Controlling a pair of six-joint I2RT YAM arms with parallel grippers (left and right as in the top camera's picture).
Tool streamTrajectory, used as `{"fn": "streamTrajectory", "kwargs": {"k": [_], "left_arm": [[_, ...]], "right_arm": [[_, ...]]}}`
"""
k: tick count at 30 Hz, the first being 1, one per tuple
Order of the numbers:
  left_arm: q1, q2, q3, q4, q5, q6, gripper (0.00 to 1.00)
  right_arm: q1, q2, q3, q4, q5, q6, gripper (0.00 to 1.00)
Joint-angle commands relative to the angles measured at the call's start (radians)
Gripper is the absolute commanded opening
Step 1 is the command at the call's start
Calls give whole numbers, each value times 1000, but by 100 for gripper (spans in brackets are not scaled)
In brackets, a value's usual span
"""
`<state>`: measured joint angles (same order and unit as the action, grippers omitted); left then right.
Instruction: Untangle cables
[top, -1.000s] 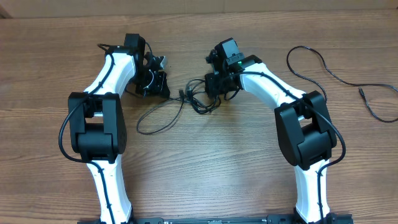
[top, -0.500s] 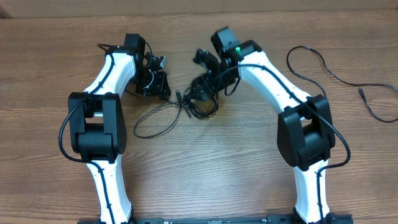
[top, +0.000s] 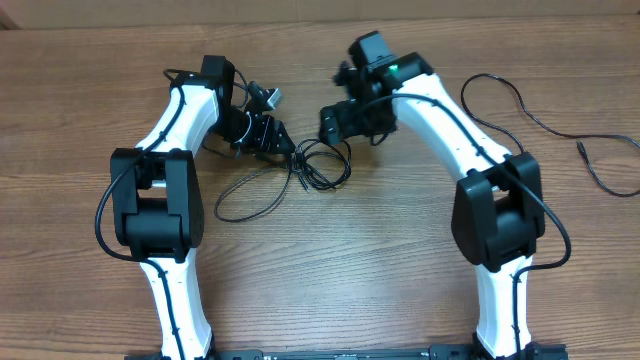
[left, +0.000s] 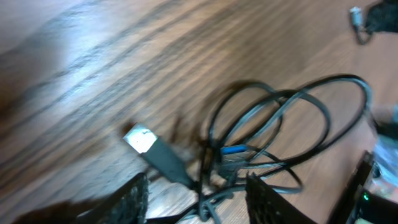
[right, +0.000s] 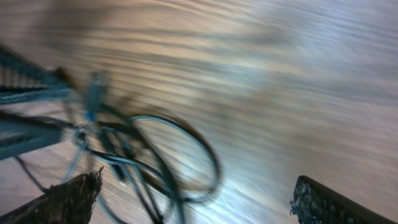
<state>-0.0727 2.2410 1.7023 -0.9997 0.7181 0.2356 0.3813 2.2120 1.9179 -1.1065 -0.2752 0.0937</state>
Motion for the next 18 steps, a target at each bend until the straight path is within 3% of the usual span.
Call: {"fn": "streamTrajectory", "kwargs": {"k": [1, 7, 16, 17, 18], "left_arm": [[-21, 15, -7, 0, 75, 56, 56], [-81, 15, -7, 26, -43, 45, 56], [-203, 15, -3, 209, -406, -175, 58], [-217, 15, 1, 208, -441, -198, 50], [-229, 15, 5, 204, -478, -225, 23]], "right_arm": [[-80, -28, 15, -61, 39, 93, 100], [-228, -27, 14, -207, 39, 89, 100], [-356, -27, 11, -229, -14, 139, 100], [-356, -27, 7, -228, -18, 143, 100], [-356, -27, 6, -227, -18, 143, 100]]}}
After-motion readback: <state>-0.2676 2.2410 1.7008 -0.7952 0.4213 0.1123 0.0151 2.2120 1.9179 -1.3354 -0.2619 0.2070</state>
